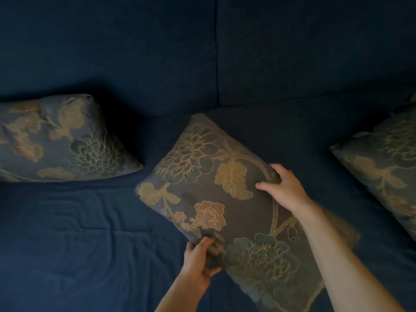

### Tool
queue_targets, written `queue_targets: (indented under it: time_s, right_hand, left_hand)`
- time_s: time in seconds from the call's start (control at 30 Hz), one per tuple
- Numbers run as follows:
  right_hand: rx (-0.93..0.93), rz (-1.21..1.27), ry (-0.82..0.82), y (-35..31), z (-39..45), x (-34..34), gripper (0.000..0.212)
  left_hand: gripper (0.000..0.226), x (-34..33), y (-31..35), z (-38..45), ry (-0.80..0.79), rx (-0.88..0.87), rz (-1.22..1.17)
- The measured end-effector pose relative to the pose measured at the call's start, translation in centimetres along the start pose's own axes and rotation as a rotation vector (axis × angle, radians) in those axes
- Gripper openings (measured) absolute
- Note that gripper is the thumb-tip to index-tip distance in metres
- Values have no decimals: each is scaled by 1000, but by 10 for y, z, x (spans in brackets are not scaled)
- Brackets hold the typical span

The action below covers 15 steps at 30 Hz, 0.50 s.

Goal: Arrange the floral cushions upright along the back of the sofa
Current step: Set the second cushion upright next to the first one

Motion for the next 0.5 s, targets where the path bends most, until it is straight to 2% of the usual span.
queue_targets:
  time_s: [0.1, 0.2, 0.3, 0.5]
  right_hand:
    - [127, -188, 47, -38, 3, 7, 67]
    - [265, -320, 92, -74, 1, 10, 66]
    - [403, -406, 150, -106, 0, 13, 64]
    - [654, -519, 260, -157, -5, 17, 62]
  left_hand:
    - [37, -13, -2, -1, -56, -8, -106]
    - [41, -33, 6, -1, -116, 0, -196]
    - [44, -56, 20, -2, -174, 12, -290]
    - [41, -95, 56, 1, -192, -15, -402]
Point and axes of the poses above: each hand's wrist, its own z-axis towards the middle knuckle, its own x-axis out of the back of the hand, y = z × x, the point moved 3 cm from there along z, towards the middle knuckle, and after that the axes turned 2 degrees about y, right-handed, at the moved point
